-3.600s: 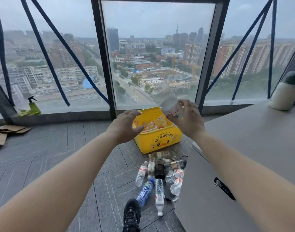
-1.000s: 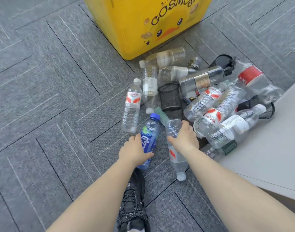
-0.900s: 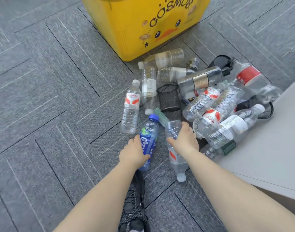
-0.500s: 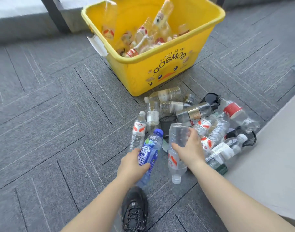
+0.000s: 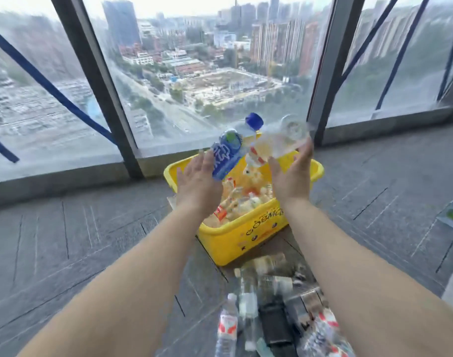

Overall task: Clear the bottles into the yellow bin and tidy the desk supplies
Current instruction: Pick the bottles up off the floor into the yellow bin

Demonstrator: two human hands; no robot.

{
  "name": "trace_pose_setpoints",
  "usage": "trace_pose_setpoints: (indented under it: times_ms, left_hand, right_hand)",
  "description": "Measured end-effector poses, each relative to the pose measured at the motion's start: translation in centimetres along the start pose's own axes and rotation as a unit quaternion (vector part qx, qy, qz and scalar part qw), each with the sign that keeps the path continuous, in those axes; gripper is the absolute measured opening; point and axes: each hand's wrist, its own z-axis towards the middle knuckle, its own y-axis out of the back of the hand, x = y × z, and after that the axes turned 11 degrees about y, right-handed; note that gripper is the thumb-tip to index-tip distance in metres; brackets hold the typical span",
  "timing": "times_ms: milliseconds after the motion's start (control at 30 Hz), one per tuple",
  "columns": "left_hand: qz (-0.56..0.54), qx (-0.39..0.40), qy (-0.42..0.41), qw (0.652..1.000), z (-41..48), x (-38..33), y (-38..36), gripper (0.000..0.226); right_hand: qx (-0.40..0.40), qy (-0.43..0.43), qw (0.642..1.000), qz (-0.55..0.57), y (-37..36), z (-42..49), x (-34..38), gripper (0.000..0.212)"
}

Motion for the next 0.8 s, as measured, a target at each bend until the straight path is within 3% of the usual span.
trace_pose_setpoints:
  times_ms: [33,100,200,333,600,800]
  left_hand:
    - [0.073,0.041,-0.007,0.997,0.6,-0.2,-0.4,0.069]
    - [0.113,0.096,-0.012,0.989,0.0,0.4,-1.6,0.072]
    - [0.089,0.155,-0.011,0.984,-4.8,3.0,-2.8,0.073]
    - [0.155,0.260,0.008,0.953,-10.4,6.3,-2.6,0.073]
    - [0.091,0.262,-0.010,0.961,-14.8,3.9,2.1,0.063]
    - [0.078,0.296,0.027,0.952,-14.2,9.4,-5.9,0.061]
  right_hand:
    - [0.050,-0.072,0.995,-0.053,-0.3,0.1,-1.1,0.096]
    - [0.096,-0.174,0.974,-0.109,0.1,-1.9,-3.2,0.093]
    - [0.177,-0.212,0.953,-0.122,2.5,-8.1,-5.3,0.075]
    - [0.279,-0.294,0.896,-0.183,6.9,-14.9,-5.7,0.062]
    - [0.283,-0.286,0.884,-0.238,12.3,-16.9,1.4,0.062]
    - [0.286,-0.322,0.856,-0.286,9.7,-19.9,-6.0,0.056]
